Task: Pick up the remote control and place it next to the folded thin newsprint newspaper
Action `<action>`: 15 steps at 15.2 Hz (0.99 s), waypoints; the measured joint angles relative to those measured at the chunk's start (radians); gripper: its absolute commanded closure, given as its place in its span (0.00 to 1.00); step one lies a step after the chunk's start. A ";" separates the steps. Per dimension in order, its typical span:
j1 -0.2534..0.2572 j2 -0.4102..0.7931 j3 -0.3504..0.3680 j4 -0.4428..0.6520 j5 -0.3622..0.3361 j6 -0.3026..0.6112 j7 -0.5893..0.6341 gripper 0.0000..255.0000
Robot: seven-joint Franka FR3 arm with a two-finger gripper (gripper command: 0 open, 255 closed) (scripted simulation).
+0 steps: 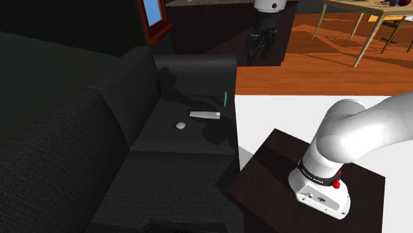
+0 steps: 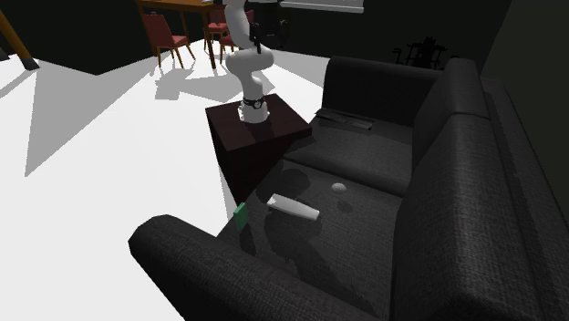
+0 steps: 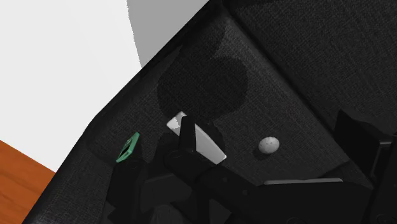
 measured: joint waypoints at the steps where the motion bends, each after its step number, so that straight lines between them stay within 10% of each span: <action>1: 0.000 0.000 0.000 0.000 0.000 0.000 0.000 0.00; 15: 0.042 0.316 -0.160 -0.099 -0.044 0.412 -0.286 0.00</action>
